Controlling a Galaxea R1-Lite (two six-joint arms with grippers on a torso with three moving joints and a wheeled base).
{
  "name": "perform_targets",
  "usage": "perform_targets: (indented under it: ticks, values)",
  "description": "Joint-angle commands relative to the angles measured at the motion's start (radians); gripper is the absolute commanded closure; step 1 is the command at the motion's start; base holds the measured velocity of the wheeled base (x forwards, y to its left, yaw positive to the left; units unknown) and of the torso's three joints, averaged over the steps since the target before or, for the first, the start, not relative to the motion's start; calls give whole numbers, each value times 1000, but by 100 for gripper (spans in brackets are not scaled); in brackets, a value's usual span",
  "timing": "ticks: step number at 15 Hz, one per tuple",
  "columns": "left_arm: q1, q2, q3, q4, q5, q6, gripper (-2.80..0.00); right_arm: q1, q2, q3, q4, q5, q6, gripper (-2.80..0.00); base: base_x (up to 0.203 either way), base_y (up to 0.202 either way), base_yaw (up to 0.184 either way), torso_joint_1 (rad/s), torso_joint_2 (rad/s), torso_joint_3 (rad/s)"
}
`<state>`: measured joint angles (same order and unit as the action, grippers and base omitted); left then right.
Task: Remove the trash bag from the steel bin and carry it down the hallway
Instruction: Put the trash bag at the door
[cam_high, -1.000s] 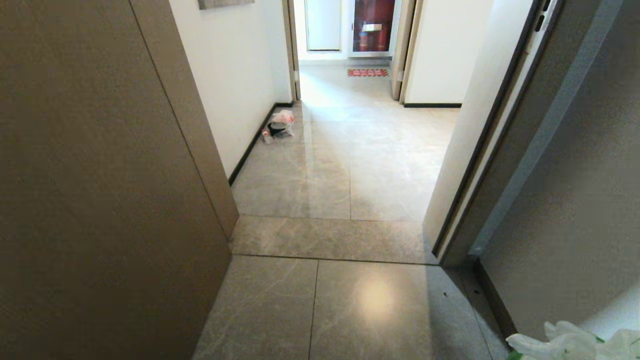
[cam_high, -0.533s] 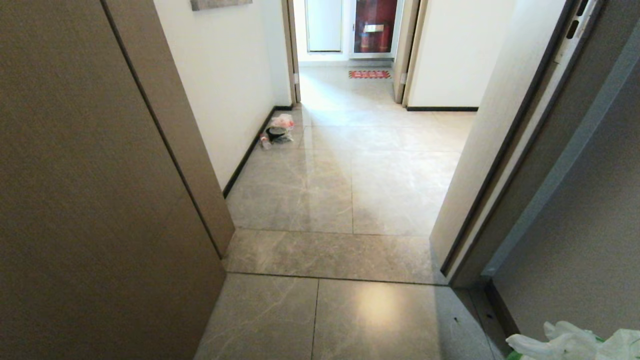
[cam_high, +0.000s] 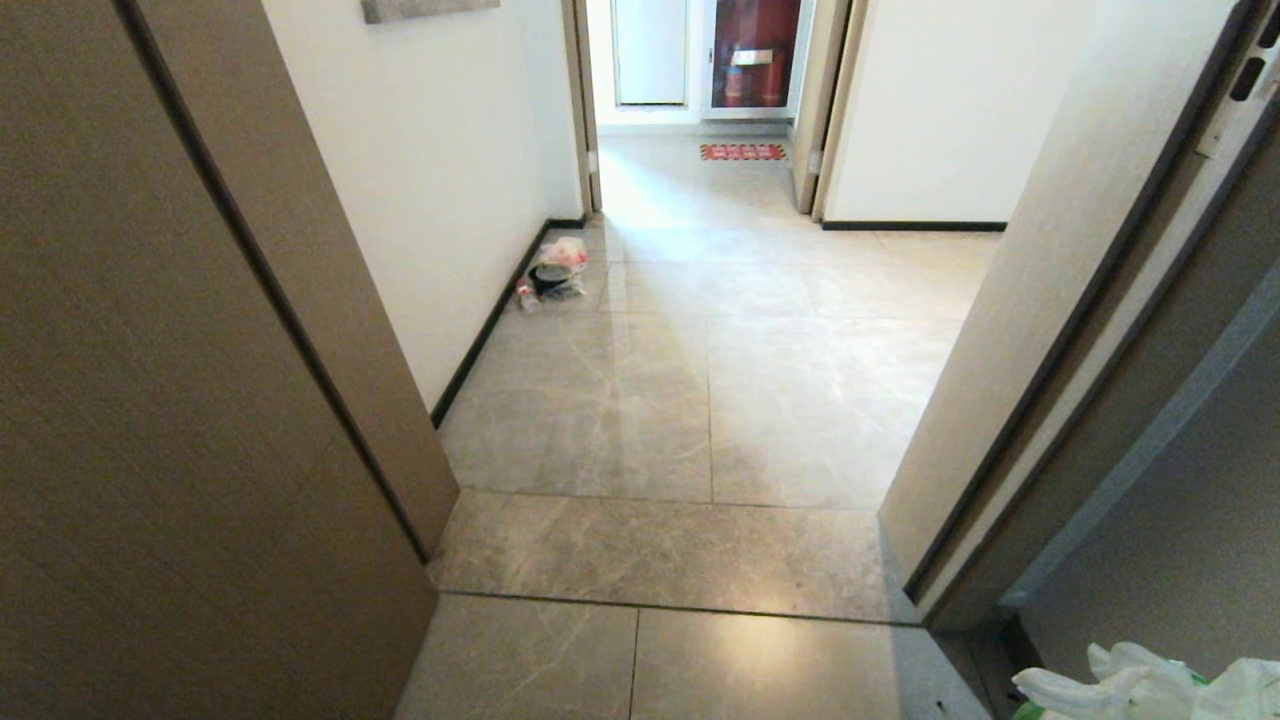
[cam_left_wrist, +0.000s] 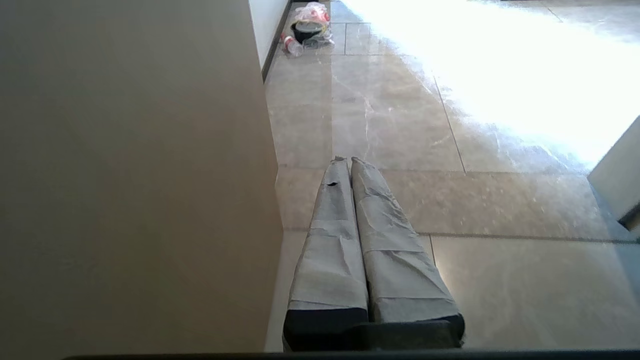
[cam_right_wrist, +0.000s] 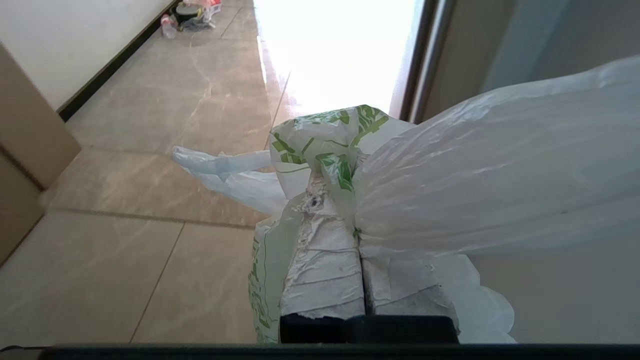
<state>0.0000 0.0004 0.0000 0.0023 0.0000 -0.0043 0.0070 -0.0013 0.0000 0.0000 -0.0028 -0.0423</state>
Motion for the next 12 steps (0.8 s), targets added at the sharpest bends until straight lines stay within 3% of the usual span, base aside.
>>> perform_targets:
  ticks: [1,12]
  values:
    - [0,1,-1,1,0,0,0,1,-39,0,-1,0,-1,0,193,0,-1,2,-2,2]
    - [0,1,0,1,0,0,0,1,-39,0,0,0,-1,0,192,0,0,2,2,1]
